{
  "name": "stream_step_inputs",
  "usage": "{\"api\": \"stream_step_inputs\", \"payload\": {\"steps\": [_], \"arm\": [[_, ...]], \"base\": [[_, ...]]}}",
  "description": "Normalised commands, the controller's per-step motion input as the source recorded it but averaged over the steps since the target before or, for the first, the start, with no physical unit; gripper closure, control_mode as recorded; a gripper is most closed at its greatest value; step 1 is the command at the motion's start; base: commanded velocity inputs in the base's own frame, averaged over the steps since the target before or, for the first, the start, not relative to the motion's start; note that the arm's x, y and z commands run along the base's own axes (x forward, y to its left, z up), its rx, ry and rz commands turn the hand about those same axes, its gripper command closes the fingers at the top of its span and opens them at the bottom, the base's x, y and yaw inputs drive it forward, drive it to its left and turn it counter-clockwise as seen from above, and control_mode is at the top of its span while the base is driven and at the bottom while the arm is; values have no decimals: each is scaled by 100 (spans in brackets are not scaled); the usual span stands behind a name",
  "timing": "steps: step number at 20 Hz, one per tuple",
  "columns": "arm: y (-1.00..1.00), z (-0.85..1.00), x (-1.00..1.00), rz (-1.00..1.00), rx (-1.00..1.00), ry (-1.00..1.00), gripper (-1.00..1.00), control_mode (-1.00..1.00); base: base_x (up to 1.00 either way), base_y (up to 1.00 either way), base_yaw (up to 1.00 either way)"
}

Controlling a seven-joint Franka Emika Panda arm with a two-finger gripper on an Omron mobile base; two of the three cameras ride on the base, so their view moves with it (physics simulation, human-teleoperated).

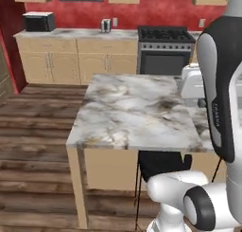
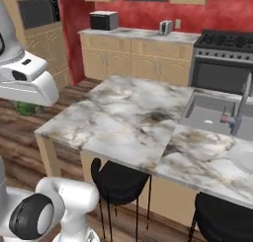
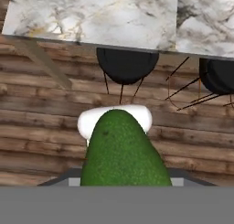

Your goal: Transport the steak and avocado to the fridge. Place the steak on the rack containing meat and place the avocado on the rack containing the vegetable, ensuring meats and vegetables are on different racks.

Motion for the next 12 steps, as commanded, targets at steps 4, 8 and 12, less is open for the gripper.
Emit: {"api": "stream_step_inputs", "payload": {"steps": [4,8,12], "arm": [[0,0,0,0,0,0,100,100],[0,0,0,0,0,0,100,100],[0,0,0,0,0,0,100,100]], "base": [[-35,100,36],[-25,100,48],[-2,84,82]]}}
